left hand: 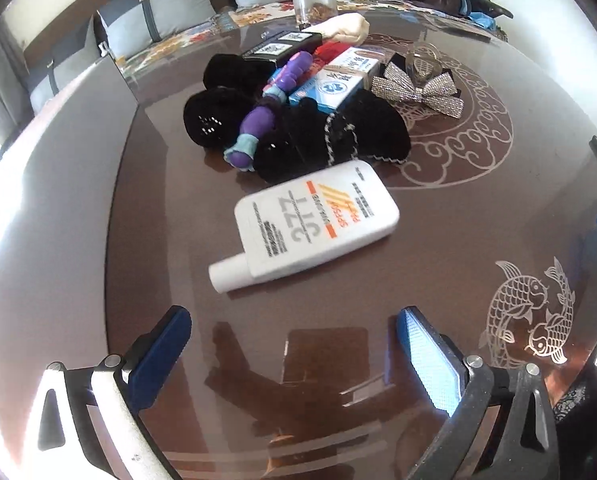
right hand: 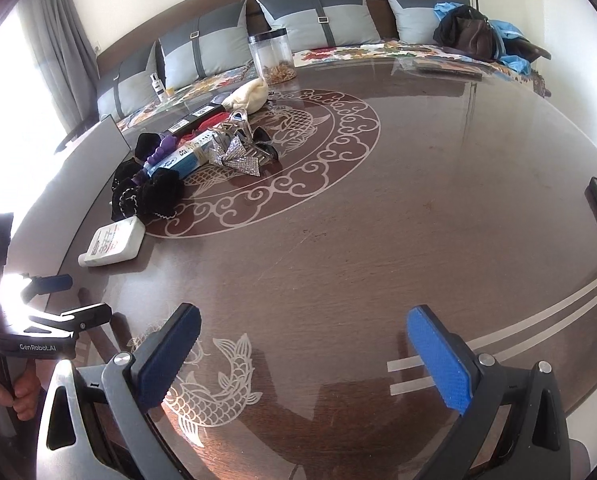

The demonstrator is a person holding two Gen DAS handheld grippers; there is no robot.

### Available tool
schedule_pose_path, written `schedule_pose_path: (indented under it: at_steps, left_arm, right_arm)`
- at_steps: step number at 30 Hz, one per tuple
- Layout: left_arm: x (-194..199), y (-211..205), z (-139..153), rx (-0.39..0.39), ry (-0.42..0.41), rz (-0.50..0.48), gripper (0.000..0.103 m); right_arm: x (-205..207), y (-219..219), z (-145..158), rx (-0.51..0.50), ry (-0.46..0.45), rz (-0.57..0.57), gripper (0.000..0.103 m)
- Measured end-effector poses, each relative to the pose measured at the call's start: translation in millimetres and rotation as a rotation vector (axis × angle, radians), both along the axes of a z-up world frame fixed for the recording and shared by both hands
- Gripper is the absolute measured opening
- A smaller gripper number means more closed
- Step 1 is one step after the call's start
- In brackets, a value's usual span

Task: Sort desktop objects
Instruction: 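Move the left tool toward the white sunscreen bottle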

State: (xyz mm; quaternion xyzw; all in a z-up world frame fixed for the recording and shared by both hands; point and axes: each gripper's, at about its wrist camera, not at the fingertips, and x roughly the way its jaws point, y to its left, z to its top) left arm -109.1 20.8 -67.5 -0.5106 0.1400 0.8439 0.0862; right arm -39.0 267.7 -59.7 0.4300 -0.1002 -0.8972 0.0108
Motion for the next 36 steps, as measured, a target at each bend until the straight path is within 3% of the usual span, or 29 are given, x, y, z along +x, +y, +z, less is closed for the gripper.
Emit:
schedule_pose_path:
  at_steps: [3,6,11,14,16,19,25,27,31,33,36]
  left_arm:
    - [-20.6,-9.1,3.7,-0.010,-0.004,-0.016,0.103]
    - [-42.4,-4.5,-3.6,-0.017,-0.060,-0.095,0.103]
    - [-58.3,14.0,-3.6,-0.038,-0.032,-0.174,0.103]
    - [-63.3,14.7,-4.7,0.020,-0.045,-0.147,0.103]
    - [-66.7,10.0,-9.3,0.105,-0.094,-0.099,0.103]
    - [-46.8,13.7,-11.3,0.133,-0.094,-0.114,0.103]
    - [10.2,31.9,-6.2,0.137,-0.127,-0.333,0.103]
    - [10.0,31.9,-3.6,0.108,-0.105,-0.307,0.103]
    - [-13.8,13.9,9.1,0.066,-0.003,-0.130,0.103]
    - [-29.5,6.5,10.3,0.101,-0.012,-0.080,0.103]
    - [-36.3,15.1,2.0,0.107,-0.060,-0.089,0.103]
  right_arm:
    - [0.4,1.6,-0.2,-0.011,-0.004,-0.006,0.103]
    - [1.1,4.1,-0.6,-0.019,-0.007,-0.013,0.103]
    - [1.7,9.1,-1.2,-0.033,-0.008,-0.035,0.103]
    - [-0.4,8.3,-3.9,-0.034,-0.019,-0.036,0.103]
    - [-1.3,6.6,-4.7,-0.024,-0.023,-0.031,0.103]
    - [-2.1,5.3,-4.4,-0.013,-0.021,-0.025,0.103]
    - [-4.3,10.5,-7.5,-0.033,-0.034,-0.039,0.103]
    - [-5.2,10.8,-8.9,-0.036,-0.041,-0.040,0.103]
    - [-6.6,5.8,-11.3,-0.017,-0.053,-0.025,0.103]
    - [-7.6,1.7,-13.8,0.006,-0.065,-0.013,0.103]
    - [-9.1,-4.6,-15.4,0.047,-0.071,0.002,0.103]
